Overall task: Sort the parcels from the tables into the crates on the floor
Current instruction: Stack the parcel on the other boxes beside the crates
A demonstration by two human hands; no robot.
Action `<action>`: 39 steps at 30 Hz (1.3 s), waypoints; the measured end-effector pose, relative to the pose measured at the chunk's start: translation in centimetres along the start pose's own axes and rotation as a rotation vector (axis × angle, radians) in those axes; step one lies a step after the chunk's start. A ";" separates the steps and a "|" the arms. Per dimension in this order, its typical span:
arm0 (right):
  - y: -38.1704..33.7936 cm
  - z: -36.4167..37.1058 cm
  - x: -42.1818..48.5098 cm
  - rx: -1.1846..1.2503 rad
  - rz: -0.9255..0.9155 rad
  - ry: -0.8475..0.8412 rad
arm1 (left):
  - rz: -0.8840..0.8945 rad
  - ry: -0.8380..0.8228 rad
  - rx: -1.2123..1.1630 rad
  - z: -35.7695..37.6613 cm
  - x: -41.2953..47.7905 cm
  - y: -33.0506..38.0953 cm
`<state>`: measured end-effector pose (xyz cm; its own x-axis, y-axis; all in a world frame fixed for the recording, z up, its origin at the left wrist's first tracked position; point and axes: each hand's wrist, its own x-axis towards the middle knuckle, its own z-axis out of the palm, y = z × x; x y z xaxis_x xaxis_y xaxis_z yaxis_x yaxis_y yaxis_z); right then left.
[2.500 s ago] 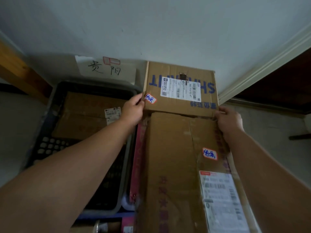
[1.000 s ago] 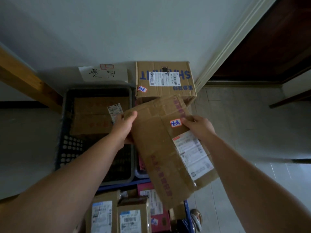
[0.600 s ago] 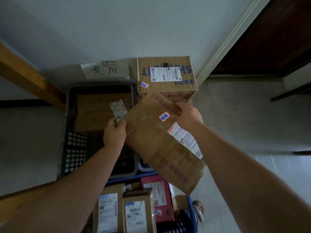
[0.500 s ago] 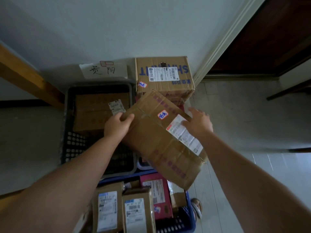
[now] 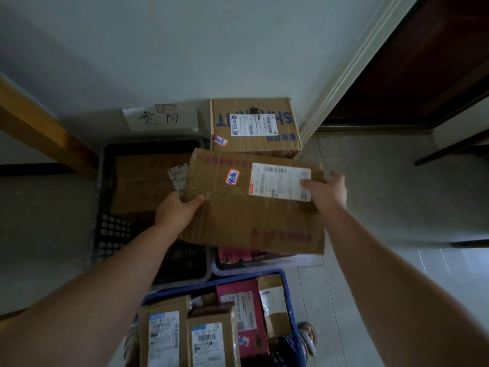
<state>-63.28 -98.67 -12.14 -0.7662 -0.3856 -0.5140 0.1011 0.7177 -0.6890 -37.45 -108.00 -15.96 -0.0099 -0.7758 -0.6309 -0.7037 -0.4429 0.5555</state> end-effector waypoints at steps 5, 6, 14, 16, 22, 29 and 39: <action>-2.1 0.0 2.9 -0.266 -0.186 -0.185 | 0.049 0.042 -0.128 1.3 0.2 0.0; -1.5 0.1 3.2 -0.297 -0.167 -0.185 | 0.056 0.024 -0.155 1.6 0.3 0.4; -0.3 0.7 4.6 -0.186 0.037 -0.060 | -0.021 -0.080 -0.408 2.7 1.5 2.4; 0.0 0.5 5.1 -0.226 0.010 -0.058 | 0.003 -0.068 -0.408 3.1 1.6 1.9; 0.0 1.2 4.2 -0.343 -0.038 -0.039 | -0.003 -0.090 -0.227 3.1 1.9 2.1; -2.7 2.6 -3.6 -0.425 -0.119 0.029 | 0.015 -0.131 -0.176 -2.6 -1.1 3.8; -7.1 2.1 -20.9 -0.221 -0.064 0.043 | 0.278 -0.201 -0.050 -15.6 -14.1 7.9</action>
<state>-46.65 -96.93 2.44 -0.7931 -0.4127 -0.4479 -0.0860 0.8039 -0.5885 -31.75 -107.58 5.76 -0.3394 -0.7679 -0.5432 -0.6186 -0.2528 0.7439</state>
